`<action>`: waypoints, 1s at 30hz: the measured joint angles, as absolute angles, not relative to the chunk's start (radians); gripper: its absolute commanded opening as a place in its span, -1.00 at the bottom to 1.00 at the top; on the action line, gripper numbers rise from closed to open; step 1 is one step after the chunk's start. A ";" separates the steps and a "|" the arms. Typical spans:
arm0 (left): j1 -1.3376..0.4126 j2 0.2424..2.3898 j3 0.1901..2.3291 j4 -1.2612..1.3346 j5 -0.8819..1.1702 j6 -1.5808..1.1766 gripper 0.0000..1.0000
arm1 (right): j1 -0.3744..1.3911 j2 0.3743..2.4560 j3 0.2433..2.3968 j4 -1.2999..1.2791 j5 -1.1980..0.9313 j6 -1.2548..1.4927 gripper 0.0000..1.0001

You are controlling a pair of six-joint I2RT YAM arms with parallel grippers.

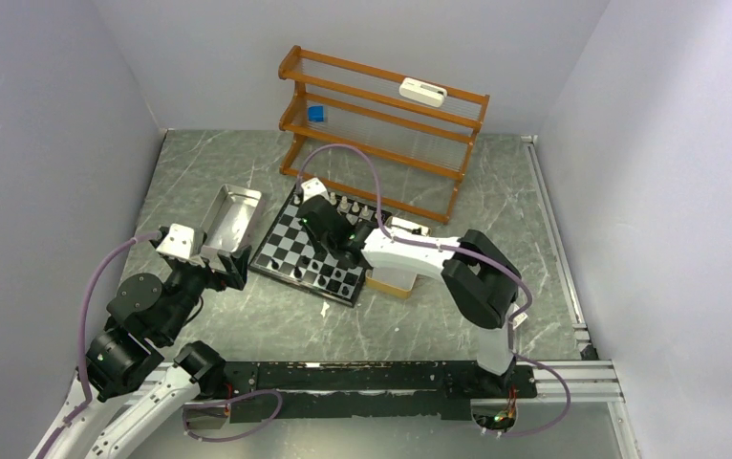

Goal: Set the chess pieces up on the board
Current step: Place the chess piece on the chessboard.

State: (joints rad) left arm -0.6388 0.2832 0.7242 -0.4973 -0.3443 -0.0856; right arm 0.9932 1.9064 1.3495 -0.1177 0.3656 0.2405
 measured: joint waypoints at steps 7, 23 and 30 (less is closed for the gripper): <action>-0.639 0.283 0.724 -0.497 -0.344 -0.086 0.95 | 0.950 1.967 1.348 -0.103 0.281 0.239 -0.70; -0.639 0.283 0.724 -0.497 -0.344 -0.086 0.95 | 0.955 2.046 1.364 -0.070 0.163 0.240 -0.69; -0.639 0.283 0.724 -0.497 -0.344 -0.085 0.95 | 0.958 2.047 1.364 -0.073 0.152 0.246 -0.69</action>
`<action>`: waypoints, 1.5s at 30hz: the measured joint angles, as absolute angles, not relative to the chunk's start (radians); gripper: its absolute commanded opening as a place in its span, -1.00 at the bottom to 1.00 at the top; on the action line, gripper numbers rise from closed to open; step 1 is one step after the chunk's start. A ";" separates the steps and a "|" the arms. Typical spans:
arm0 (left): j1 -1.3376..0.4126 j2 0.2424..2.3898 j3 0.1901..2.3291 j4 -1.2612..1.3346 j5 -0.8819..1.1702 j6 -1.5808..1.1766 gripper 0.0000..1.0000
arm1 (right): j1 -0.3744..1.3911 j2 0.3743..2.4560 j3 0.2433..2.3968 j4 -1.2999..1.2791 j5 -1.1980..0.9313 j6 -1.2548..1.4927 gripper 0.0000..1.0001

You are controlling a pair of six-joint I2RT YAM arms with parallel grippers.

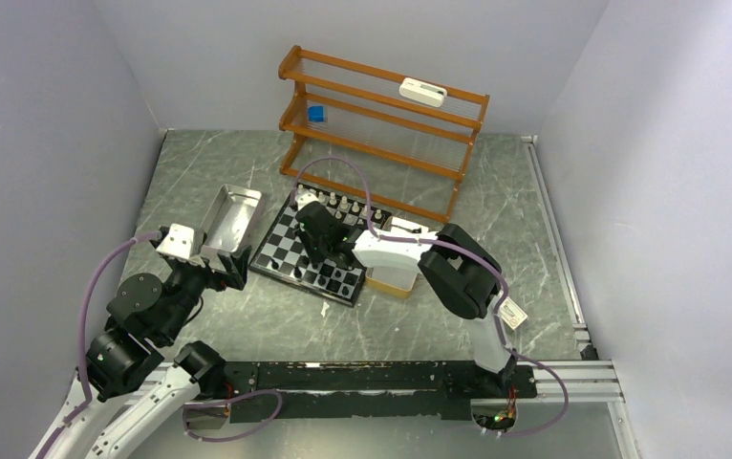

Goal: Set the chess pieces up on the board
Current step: Place the chess piece on the chessboard.

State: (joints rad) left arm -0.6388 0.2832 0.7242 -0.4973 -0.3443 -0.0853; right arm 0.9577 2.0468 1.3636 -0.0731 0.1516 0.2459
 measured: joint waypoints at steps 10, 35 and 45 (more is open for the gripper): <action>-0.639 0.283 0.724 -0.497 -0.344 -0.086 0.95 | 0.967 2.047 1.364 -0.075 0.145 0.247 -0.69; -0.639 0.283 0.724 -0.497 -0.344 -0.086 0.95 | 0.986 2.047 1.375 -0.089 0.146 0.246 -0.70; -0.639 0.283 0.724 -0.497 -0.344 -0.085 0.95 | 0.986 2.046 1.385 -0.122 0.187 0.246 -0.62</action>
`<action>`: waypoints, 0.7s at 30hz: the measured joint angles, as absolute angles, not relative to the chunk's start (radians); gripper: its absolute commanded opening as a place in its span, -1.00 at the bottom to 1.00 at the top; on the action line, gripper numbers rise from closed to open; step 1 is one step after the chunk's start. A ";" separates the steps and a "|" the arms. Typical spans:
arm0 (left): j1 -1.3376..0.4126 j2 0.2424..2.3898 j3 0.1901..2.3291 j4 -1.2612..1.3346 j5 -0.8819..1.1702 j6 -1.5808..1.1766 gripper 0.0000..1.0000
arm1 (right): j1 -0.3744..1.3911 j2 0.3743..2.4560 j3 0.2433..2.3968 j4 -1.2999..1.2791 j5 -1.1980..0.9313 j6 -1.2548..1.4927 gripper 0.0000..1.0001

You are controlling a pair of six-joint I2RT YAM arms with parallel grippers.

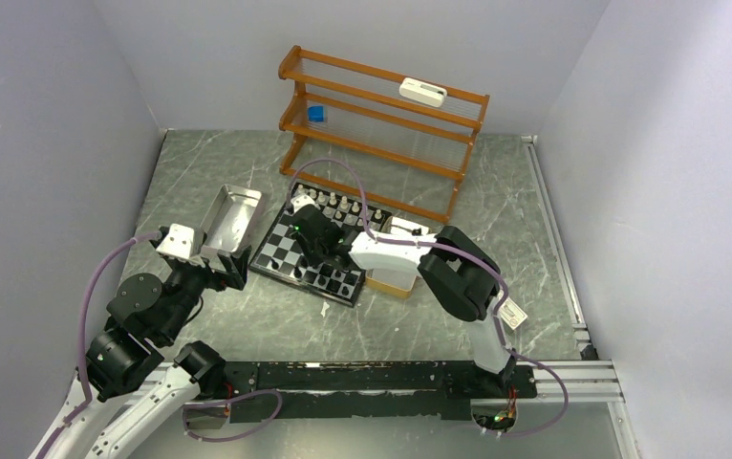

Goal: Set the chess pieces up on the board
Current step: Place the chess piece on the chessboard.

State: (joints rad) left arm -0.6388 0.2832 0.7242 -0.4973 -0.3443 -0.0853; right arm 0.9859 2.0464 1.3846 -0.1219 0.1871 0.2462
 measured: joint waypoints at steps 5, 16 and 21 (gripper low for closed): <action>-0.639 0.283 0.724 -0.497 -0.344 -0.085 0.95 | 0.981 2.018 1.386 -0.141 0.231 0.242 -0.56; -0.639 0.283 0.724 -0.497 -0.344 -0.085 0.95 | 0.918 1.704 1.273 -0.145 0.343 0.235 -0.29; -0.639 0.283 0.724 -0.497 -0.344 -0.085 0.95 | 0.883 1.614 1.196 -0.167 0.386 0.241 -0.26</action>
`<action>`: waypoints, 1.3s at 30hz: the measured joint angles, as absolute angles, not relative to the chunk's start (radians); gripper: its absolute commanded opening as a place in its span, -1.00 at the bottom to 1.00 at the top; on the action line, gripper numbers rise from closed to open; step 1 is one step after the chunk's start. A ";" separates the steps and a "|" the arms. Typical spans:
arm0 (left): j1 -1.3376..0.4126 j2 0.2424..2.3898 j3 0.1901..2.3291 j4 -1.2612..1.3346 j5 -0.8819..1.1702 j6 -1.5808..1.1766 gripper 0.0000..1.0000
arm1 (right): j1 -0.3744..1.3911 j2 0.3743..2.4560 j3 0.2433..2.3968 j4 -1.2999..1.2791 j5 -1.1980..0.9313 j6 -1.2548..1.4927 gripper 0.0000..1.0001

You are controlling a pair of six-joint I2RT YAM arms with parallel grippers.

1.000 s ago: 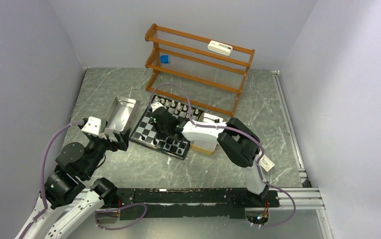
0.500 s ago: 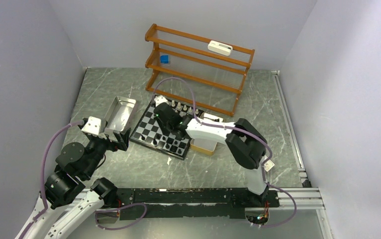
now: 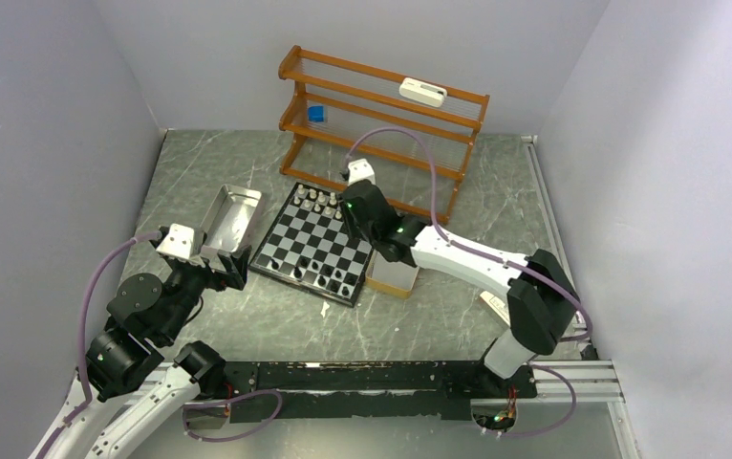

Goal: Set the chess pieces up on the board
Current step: Place the chess piece on the chessboard, then pick up the chess piece from the storage box.

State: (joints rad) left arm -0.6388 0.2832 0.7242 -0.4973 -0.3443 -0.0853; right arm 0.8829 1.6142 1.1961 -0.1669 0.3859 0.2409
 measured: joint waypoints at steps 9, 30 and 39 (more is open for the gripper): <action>-0.639 0.292 0.724 -0.498 -0.344 -0.086 0.95 | 0.759 1.548 1.074 -0.256 0.437 0.241 -0.38; -0.639 0.292 0.724 -0.497 -0.344 -0.085 0.95 | 0.601 1.614 0.942 -0.187 0.305 0.234 -0.31; -0.639 0.292 0.724 -0.497 -0.344 -0.085 0.95 | 0.579 1.615 0.942 -0.238 0.253 0.199 -0.39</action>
State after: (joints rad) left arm -0.6388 0.2916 0.7242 -0.4973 -0.3435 -0.0853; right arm 0.5789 1.6146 0.9421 -0.2382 0.2531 0.1993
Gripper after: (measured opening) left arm 0.974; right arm 0.324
